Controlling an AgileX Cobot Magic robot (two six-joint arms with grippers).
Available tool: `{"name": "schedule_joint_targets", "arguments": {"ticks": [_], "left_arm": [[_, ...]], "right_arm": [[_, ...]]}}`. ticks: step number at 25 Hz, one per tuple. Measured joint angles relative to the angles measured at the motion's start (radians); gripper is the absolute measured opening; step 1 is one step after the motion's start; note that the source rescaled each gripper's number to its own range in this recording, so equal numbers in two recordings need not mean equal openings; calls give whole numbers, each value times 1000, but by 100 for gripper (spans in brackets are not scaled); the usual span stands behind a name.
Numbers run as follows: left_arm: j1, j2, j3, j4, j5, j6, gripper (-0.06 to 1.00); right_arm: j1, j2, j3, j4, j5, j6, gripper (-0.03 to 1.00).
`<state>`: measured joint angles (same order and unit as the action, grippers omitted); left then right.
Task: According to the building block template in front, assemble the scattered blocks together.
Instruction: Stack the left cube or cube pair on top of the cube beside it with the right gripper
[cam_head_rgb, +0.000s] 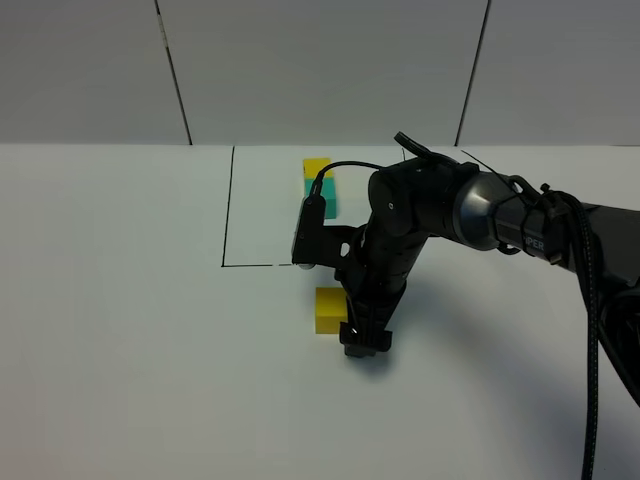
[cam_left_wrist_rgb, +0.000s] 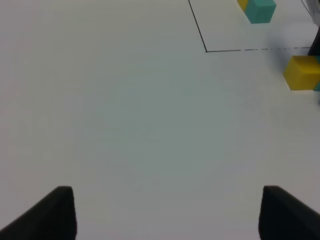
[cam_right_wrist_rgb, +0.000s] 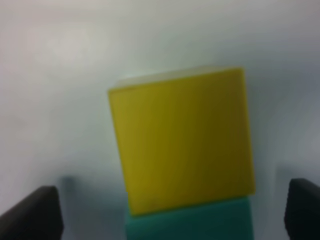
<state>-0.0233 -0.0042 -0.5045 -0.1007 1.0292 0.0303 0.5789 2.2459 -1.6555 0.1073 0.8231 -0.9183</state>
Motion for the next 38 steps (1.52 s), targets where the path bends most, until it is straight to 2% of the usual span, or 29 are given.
{"name": "schedule_joint_targets", "arguments": {"ticks": [11, 21, 31, 34, 38], "left_arm": [[0, 0, 0, 0, 0, 1, 87], [0, 0, 0, 0, 0, 1, 87], [0, 0, 0, 0, 0, 1, 87], [0, 0, 0, 0, 0, 1, 87], [0, 0, 0, 0, 0, 1, 87]], "right_arm": [[17, 0, 0, -40, -5, 51, 82], [17, 0, 0, -60, -32, 52, 82], [17, 0, 0, 1, -45, 45, 82], [18, 0, 0, 1, -47, 44, 79], [28, 1, 0, 1, -51, 44, 70]]}}
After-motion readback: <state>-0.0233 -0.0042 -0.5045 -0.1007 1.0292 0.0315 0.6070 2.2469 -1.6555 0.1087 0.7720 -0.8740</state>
